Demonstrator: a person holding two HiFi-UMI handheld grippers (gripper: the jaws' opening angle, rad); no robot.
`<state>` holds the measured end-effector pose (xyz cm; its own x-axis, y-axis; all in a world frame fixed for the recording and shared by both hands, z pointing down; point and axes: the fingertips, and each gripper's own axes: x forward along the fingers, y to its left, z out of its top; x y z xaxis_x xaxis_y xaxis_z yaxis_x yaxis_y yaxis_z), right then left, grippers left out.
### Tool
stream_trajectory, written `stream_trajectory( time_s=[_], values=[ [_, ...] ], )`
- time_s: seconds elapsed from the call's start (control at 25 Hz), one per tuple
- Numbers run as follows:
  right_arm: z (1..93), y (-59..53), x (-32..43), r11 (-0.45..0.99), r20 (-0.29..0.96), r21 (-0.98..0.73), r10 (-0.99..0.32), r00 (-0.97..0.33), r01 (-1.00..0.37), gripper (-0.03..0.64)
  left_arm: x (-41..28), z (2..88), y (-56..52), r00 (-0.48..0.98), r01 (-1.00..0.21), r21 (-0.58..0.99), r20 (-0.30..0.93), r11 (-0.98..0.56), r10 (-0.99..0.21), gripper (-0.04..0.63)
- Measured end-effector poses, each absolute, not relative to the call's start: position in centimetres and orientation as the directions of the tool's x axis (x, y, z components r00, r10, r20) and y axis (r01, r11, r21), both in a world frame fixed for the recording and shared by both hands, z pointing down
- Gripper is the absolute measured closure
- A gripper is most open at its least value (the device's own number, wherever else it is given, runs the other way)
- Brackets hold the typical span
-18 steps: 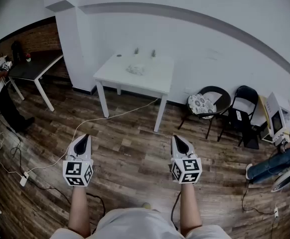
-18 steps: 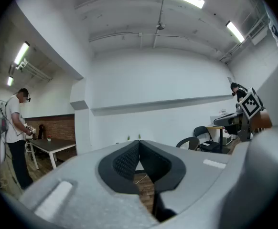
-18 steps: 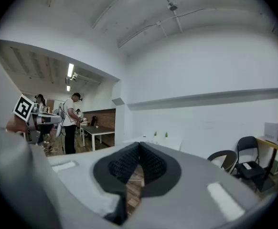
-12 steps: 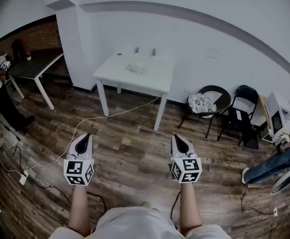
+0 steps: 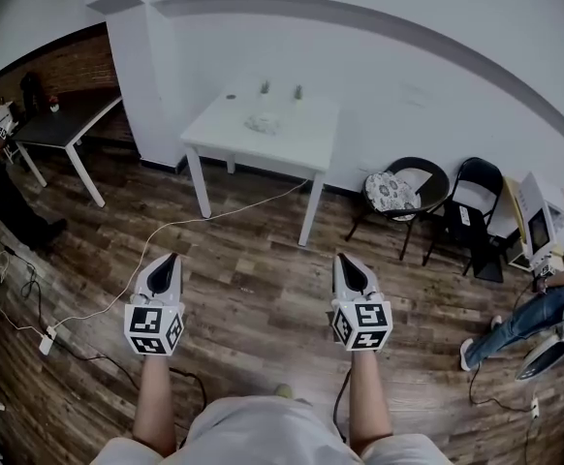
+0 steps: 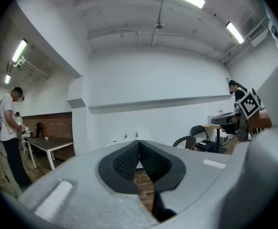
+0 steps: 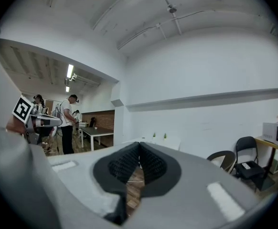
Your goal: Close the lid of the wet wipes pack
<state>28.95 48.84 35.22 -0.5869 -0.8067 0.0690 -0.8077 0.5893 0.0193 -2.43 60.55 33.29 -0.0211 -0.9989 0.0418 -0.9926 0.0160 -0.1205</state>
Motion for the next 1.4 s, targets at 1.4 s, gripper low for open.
stream_trajectory(
  time_s=[1.4],
  values=[
    [37.0,48.2,31.9,0.587,0.097,0.005,-0.806,-0.584,-0.81,0.528,1.6,34.2,59.4,0.015,-0.99,-0.14,0.077,-0.026,-0.997,0.588]
  ],
)
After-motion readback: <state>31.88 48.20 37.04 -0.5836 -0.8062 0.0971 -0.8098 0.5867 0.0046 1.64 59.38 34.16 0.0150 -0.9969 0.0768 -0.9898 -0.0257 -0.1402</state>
